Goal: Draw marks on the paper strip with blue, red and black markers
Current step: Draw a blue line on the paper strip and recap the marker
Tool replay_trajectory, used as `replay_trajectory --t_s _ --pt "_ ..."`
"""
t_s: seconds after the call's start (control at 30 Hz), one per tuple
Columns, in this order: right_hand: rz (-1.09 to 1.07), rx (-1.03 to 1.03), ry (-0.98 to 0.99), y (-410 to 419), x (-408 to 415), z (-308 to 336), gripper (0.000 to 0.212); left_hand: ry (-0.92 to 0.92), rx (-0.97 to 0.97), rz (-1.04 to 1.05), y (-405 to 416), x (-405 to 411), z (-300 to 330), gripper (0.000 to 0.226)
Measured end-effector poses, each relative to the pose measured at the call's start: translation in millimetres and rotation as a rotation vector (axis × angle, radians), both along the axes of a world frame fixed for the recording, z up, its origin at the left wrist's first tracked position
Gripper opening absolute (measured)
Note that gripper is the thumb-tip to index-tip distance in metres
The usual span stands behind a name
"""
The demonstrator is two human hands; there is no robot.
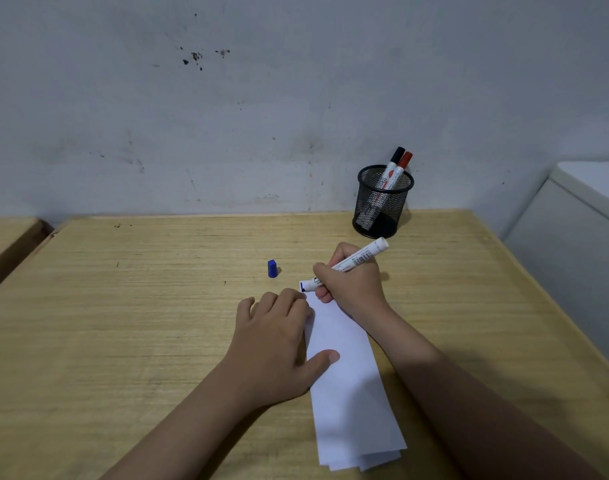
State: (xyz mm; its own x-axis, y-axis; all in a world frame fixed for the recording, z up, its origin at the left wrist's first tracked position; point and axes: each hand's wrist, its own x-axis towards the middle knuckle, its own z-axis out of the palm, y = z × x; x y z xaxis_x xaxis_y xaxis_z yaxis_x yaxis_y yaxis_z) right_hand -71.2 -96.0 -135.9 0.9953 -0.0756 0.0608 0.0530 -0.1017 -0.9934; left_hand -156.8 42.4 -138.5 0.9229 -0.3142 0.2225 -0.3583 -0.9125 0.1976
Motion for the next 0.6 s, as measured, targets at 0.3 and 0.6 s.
replay_trajectory --t_s 0.3,0.6 --pt "-0.057 0.195 0.01 -2.3 -0.7 1.1 0.029 0.033 -0.206 0.06 7.3 12.5 3.1 0.059" --pt "-0.033 0.216 0.036 -2.6 -4.4 5.9 0.031 -0.069 -0.408 0.246 28.6 67.9 4.9 0.025"
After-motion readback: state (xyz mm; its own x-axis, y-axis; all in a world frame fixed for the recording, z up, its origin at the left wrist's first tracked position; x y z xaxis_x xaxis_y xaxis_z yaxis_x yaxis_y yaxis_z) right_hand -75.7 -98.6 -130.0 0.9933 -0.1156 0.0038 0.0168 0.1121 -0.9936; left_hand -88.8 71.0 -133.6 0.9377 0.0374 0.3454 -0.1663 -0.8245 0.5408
